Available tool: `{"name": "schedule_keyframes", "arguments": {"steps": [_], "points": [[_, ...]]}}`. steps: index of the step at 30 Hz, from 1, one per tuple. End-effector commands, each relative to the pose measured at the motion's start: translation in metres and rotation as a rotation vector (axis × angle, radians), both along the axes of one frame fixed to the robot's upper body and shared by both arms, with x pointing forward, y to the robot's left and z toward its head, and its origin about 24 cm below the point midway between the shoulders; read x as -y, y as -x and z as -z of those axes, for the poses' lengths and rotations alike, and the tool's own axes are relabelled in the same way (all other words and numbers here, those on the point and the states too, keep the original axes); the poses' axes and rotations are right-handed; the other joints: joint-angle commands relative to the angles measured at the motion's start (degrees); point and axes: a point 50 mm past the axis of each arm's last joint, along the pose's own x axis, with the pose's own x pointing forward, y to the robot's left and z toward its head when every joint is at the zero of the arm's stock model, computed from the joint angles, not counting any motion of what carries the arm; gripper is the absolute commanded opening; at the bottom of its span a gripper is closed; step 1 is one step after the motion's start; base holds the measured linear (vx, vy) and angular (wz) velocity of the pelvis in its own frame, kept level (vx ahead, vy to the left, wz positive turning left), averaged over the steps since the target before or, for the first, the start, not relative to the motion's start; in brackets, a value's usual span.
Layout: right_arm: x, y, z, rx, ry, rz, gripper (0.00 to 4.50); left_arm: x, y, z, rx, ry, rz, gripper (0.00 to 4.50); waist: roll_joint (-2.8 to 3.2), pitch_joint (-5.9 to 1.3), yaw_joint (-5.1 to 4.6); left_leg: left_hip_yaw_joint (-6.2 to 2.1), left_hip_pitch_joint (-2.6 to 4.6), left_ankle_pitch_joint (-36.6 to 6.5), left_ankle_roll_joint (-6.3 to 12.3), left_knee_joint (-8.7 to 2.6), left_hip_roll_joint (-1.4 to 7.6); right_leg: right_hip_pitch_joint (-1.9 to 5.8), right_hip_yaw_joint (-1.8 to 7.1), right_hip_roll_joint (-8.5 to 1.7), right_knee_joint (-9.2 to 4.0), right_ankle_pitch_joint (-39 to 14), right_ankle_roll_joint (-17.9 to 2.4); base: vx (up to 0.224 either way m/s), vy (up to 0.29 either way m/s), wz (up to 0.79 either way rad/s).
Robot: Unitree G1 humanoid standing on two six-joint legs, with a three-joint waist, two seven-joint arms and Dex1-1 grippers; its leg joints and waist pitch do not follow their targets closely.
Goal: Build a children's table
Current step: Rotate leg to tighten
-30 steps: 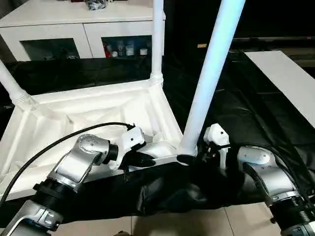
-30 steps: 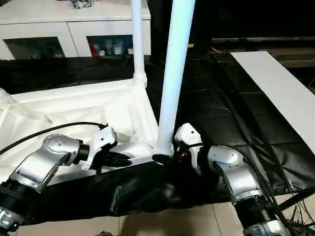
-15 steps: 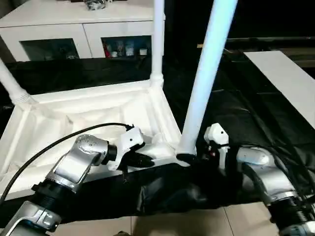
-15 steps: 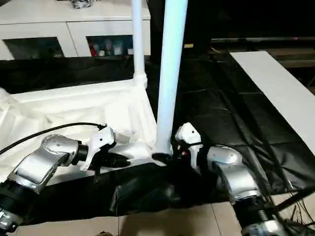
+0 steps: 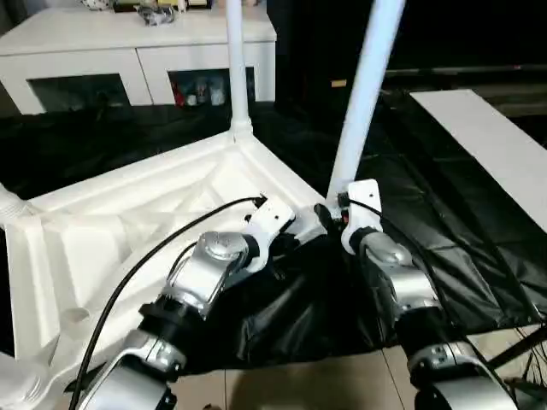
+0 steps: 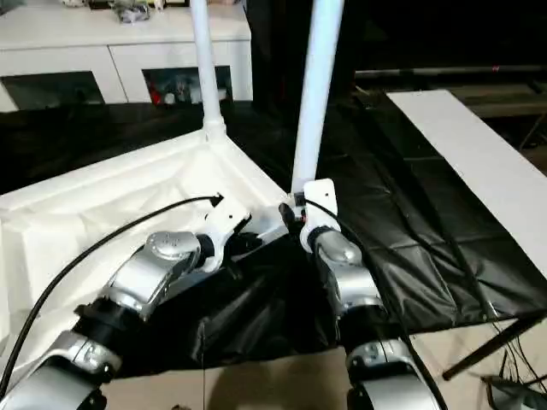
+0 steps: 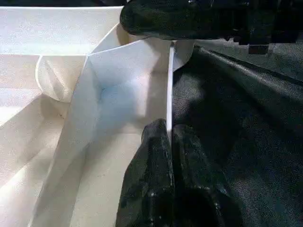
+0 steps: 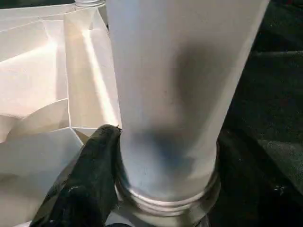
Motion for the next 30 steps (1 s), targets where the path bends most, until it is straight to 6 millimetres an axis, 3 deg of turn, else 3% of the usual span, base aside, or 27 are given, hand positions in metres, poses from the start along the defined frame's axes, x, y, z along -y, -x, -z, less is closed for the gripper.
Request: {"name": "schedule_keyframes", "arguments": {"steps": [1,6,9,11,14,17,20,22,24,27,30], "points": [[-0.042,0.007,-0.013,0.069,-0.107,-0.2,3.4,0.005,-0.001,0.002,-0.003,-0.004,-0.011,0.0,-0.55,-2.9,-0.14,-1.11,0.95,-20.4,0.69,-4.88,2.18,1.45,1.96,-3.01,-5.78,-26.9,-6.9,0.0,0.0,0.0],[-0.018,0.015,-0.027,0.14,-0.092,-0.311,3.78,-0.01,0.011,0.001,-0.037,-0.004,0.125,0.0,-0.41,-3.23,0.2,-1.15,0.01,-15.6,2.31,-4.97,2.42,2.34,2.03,-2.9,-4.64,-18.8,-8.7,0.0,0.0,0.0],[0.006,0.028,-0.026,0.121,0.006,-0.448,4.05,-0.025,0.021,0.0,-0.067,-0.032,0.224,0.0,0.08,-3.54,0.27,-0.98,-0.04,-11.1,3.85,-4.51,2.5,2.61,2.06,-2.76,-3.61,-10.4,-11.8,0.042,-0.006,-0.02],[0.013,0.034,-0.025,0.113,0.027,-0.514,4.05,-0.03,0.024,0.0,-0.075,-0.037,0.264,0.0,-0.03,-3.48,0.38,-0.91,0.17,-10.6,4.42,-4.41,2.61,2.62,2.07,-2.72,-3.62,-8.9,-12.5,0.0,0.0,0.0],[0.028,0.052,-0.025,0.086,0.046,-0.68,4.05,-0.044,0.04,-0.003,-0.139,-0.018,0.428,0.0,0.34,-3.52,0.75,-0.75,0.58,-10.0,5.55,-4.2,2.78,2.64,2.2,-2.64,-3.14,-4.8,-14.8,0.0,0.0,0.0],[0.033,0.064,-0.025,0.049,0.053,-0.785,4.05,-0.056,0.051,-0.007,-0.198,-0.019,0.527,0.0,0.52,-3.4,0.93,-0.77,0.67,-10.6,5.57,-4.41,2.9,2.7,2.17,-2.56,-3.03,-4.7,-15.5,0.0,0.0,0.0],[0.033,0.069,-0.025,0.021,0.065,-0.841,4.05,-0.062,0.054,-0.01,-0.224,-0.03,0.55,0.0,0.63,-2.85,1.29,-0.72,1.21,-16.0,3.37,-5.01,3.01,2.39,2.24,-2.58,-3.65,-11.9,-14.5,0.0,0.0,0.0],[0.033,0.071,-0.023,-0.002,0.078,-0.877,4.05,-0.066,0.054,-0.012,-0.226,-0.034,0.551,0.0,0.34,-2.69,1.3,-0.69,1.38,-18.2,1.94,-5.1,3.0,2.18,2.41,-2.78,-4.08,-16.2,-13.3,0.0,0.0,0.0],[0.033,0.071,-0.022,-0.008,0.081,-0.887,3.9,-0.067,0.054,-0.013,-0.228,-0.034,0.551,0.0,0.41,-2.67,1.27,-0.79,1.37,-19.1,1.15,-5.16,2.93,2.14,2.47,-2.83,-4.23,-18.1,-12.5,0.0,0.0,0.0],[0.033,0.073,-0.022,-0.026,0.081,-0.912,3.68,-0.068,0.052,-0.014,-0.212,-0.04,0.535,0.0,0.02,-2.75,1.24,-0.86,1.17,-18.2,1.15,-5.09,2.84,2.21,2.49,-2.91,-4.27,-18.9,-11.6,0.0,0.0,0.0],[0.034,0.074,-0.02,-0.046,0.083,-0.929,3.36,-0.07,0.051,-0.015,-0.21,-0.043,0.528,0.0,0.08,-2.98,1.34,-0.87,0.99,-15.3,1.86,-4.94,2.9,2.33,2.46,-2.86,-3.96,-15.9,-12.0,0.0,0.0,0.0]]}}
